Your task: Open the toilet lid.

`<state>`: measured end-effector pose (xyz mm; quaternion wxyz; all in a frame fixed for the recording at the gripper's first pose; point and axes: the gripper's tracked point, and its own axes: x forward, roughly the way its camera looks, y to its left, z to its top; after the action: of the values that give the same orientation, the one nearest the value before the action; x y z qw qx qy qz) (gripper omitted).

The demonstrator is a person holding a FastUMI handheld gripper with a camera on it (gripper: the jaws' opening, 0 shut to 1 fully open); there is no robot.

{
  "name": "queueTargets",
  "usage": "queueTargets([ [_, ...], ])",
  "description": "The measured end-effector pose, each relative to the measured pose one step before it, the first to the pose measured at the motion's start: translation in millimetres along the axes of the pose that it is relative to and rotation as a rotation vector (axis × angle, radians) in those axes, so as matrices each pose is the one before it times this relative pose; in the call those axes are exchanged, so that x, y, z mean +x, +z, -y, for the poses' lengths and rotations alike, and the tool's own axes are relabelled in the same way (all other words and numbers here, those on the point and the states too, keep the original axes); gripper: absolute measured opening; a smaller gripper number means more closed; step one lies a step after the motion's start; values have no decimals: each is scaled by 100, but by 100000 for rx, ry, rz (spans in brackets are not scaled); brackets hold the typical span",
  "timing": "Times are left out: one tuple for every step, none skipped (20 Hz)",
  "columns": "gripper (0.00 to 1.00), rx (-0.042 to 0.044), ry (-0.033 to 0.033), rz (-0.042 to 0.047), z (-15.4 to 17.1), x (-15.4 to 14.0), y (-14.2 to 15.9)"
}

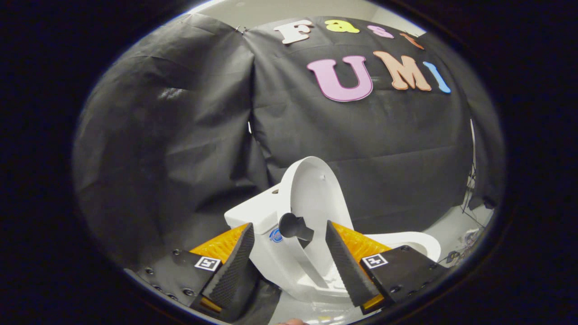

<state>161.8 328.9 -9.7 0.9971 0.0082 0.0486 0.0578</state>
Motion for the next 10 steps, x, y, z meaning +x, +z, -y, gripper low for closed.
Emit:
queueTargets([
  [98,-614,325,-455,574,-451,92],
  [98,-46,-2213,-1124,1451,-482,-75],
  [98,822,-1565,-197,1392,-552,57],
  [98,1352,44,1042,801,-525,575],
  [98,1013,315,2302,773,-510,705],
  [98,-96,621,2422,810,-684,750],
  [98,-1469,-704,981,1066,-388,426],
  [98,-2080,-3005,-1092,1861,-404,-242],
  [98,-1341,-2880,-2177,1819,-380,-365],
  [98,-541,-901,-1773,968,-394,-265],
])
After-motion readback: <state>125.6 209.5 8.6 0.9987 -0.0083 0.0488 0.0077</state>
